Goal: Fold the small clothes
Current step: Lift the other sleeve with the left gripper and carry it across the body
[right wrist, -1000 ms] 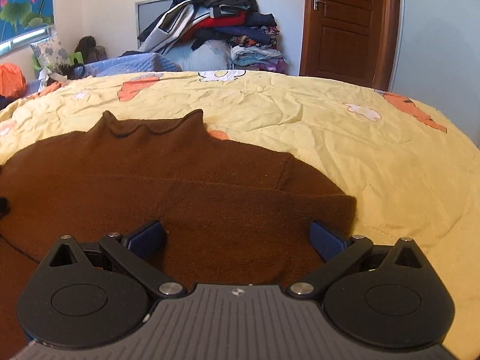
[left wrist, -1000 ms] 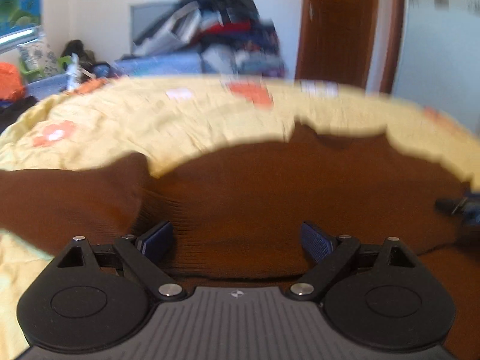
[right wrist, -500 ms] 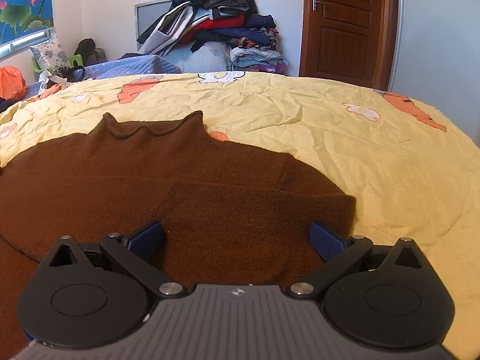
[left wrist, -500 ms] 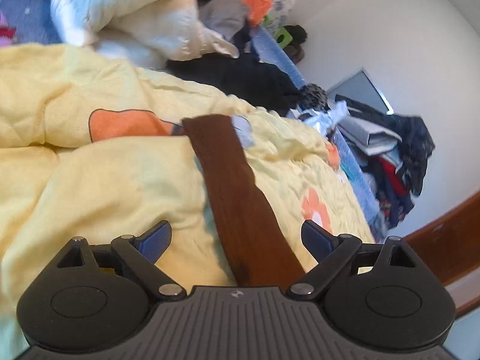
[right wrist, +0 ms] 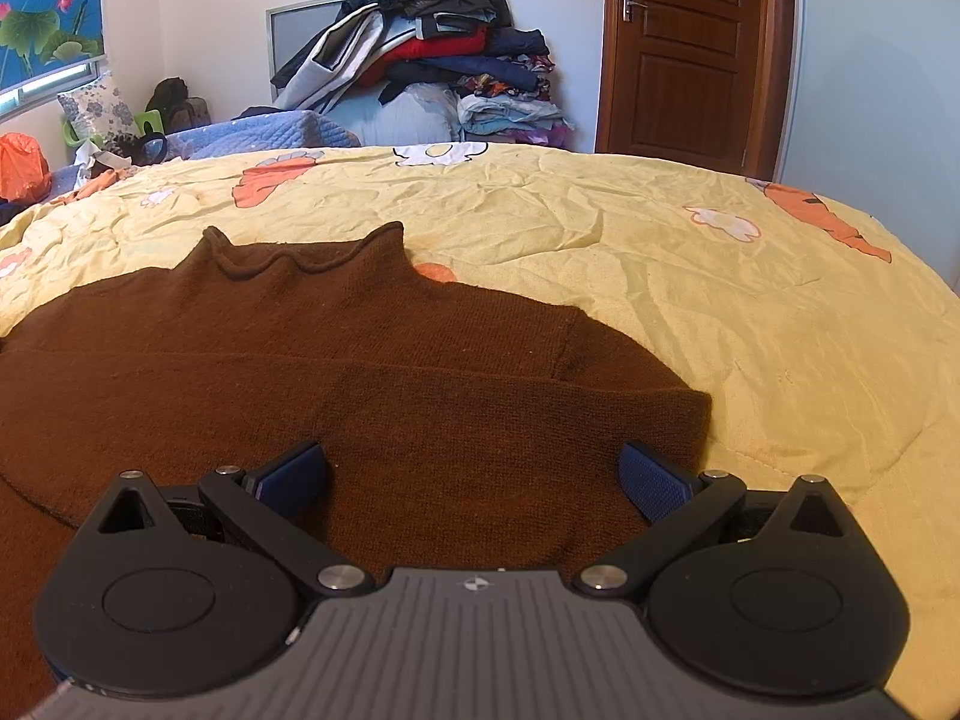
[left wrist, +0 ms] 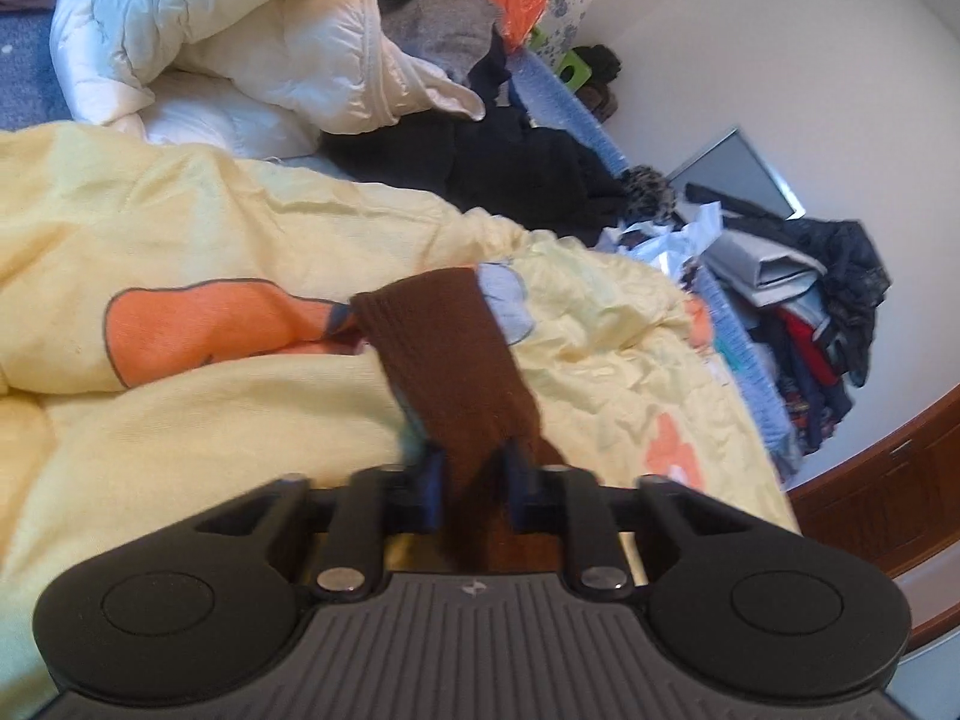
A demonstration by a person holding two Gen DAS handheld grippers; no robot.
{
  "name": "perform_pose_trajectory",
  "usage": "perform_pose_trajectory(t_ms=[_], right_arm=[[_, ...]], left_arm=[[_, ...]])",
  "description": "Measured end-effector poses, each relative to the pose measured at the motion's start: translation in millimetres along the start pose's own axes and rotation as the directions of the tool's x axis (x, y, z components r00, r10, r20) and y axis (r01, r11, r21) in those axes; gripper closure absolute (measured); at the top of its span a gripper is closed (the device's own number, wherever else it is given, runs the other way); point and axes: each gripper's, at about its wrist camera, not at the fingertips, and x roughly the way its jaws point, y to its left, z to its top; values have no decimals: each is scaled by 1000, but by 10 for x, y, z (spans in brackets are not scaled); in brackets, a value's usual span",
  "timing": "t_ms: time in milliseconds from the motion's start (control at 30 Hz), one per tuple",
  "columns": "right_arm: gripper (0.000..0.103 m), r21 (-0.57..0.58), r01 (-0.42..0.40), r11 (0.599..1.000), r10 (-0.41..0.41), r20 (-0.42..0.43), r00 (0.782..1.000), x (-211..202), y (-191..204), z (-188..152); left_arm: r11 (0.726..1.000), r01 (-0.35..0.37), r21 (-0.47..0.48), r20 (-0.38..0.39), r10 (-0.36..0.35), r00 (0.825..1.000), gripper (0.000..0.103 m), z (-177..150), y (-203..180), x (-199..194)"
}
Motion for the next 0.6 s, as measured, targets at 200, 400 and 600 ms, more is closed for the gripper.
perform_pose_trajectory(t_ms=[200,400,600], right_arm=[[0,0,-1,1000,1,0,1000,-1,-1,-1],[0,10,-5,1000,5,3,1000,3,-9,10],[0,19,-7,1000,7,7,1000,-9,-10,3]], left_arm=[[987,-51,153,103,36,994,98,-97,-382,-332],[803,86,590,159,-220,963,98,-1181,-1724,-1086],[308,333,891,-229,-330,916,95,-3245,-2524,-1431]])
